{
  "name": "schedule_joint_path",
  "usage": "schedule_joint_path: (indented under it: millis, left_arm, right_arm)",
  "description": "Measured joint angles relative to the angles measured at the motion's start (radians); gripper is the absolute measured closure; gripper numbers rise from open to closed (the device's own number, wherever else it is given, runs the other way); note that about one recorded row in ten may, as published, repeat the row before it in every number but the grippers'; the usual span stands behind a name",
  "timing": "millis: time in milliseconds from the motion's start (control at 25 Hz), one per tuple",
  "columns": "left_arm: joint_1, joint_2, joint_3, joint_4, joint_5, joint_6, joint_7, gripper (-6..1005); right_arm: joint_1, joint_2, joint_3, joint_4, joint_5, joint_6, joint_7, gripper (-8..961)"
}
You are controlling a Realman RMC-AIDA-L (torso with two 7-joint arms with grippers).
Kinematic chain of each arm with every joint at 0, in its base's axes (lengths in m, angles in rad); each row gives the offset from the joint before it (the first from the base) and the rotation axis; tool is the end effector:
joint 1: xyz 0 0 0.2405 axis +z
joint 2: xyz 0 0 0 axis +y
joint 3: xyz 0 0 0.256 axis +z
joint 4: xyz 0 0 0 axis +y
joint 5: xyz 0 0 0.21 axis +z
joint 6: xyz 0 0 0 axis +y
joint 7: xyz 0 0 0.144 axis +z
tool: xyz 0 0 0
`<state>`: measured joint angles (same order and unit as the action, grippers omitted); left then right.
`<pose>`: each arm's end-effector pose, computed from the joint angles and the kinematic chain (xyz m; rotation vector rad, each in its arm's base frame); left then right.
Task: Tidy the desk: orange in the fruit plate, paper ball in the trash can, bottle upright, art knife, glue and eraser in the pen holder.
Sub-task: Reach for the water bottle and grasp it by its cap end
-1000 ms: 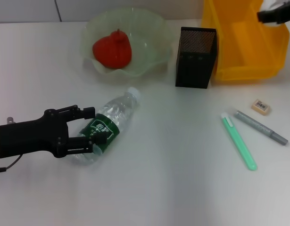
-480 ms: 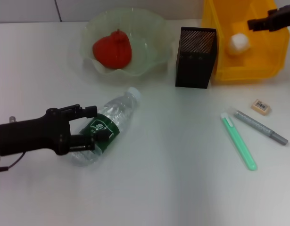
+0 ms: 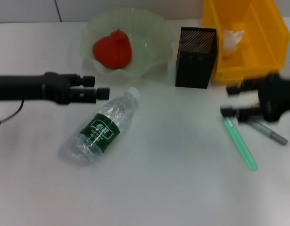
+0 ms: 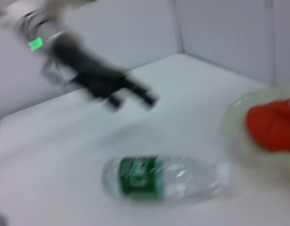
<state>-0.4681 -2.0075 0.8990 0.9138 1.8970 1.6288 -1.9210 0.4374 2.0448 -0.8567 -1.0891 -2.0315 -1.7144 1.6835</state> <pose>-0.2421 0.3327 0.0423 -2.7440 -1.0250 -0.6405 0.2402 0.3201 0.0528 -2.8525 0.5664 0.4352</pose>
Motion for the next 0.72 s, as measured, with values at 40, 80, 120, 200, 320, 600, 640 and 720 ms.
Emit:
schedule_joint_path:
  millis: [40, 80, 120, 200, 320, 600, 640, 720]
  left_arm:
    - [-0.024, -0.007, 0.000, 0.043, 0.049, -0.019, -0.078, 158]
    - [-0.067, -0.015, 0.000, 0.072, 0.121, -0.040, -0.177, 158]
    - [-0.067, -0.015, 0.000, 0.072, 0.121, -0.040, -0.177, 158]
    - [-0.139, -0.026, 0.004, 0.082, 0.231, -0.058, -0.298, 159]
    - [-0.237, -0.051, 0.031, 0.082, 0.405, -0.084, -0.426, 159]
    - [-0.333, -0.066, 0.231, 0.012, 0.526, -0.246, -0.611, 158]
    - [-0.336, -0.066, 0.292, 0.004, 0.525, -0.294, -0.642, 158]
    - [-0.338, -0.069, 0.335, -0.007, 0.521, -0.332, -0.661, 158]
  right_arm:
    - [-0.011, 0.002, 0.000, 0.045, 0.000, -0.004, -0.043, 312]
    - [-0.018, 0.004, 0.002, 0.094, 0.001, -0.002, -0.086, 312]
    - [-0.023, 0.006, 0.006, 0.147, 0.001, 0.000, -0.125, 312]
    - [-0.022, 0.006, 0.026, 0.242, 0.002, 0.008, -0.195, 312]
    - [-0.016, 0.006, 0.080, 0.353, 0.003, 0.016, -0.283, 312]
    - [-0.027, -0.002, 0.128, 0.426, 0.003, 0.031, -0.346, 312]
    - [-0.028, -0.003, 0.129, 0.428, 0.004, 0.035, -0.346, 313]
    - [-0.030, -0.003, 0.133, 0.436, 0.004, 0.041, -0.348, 313]
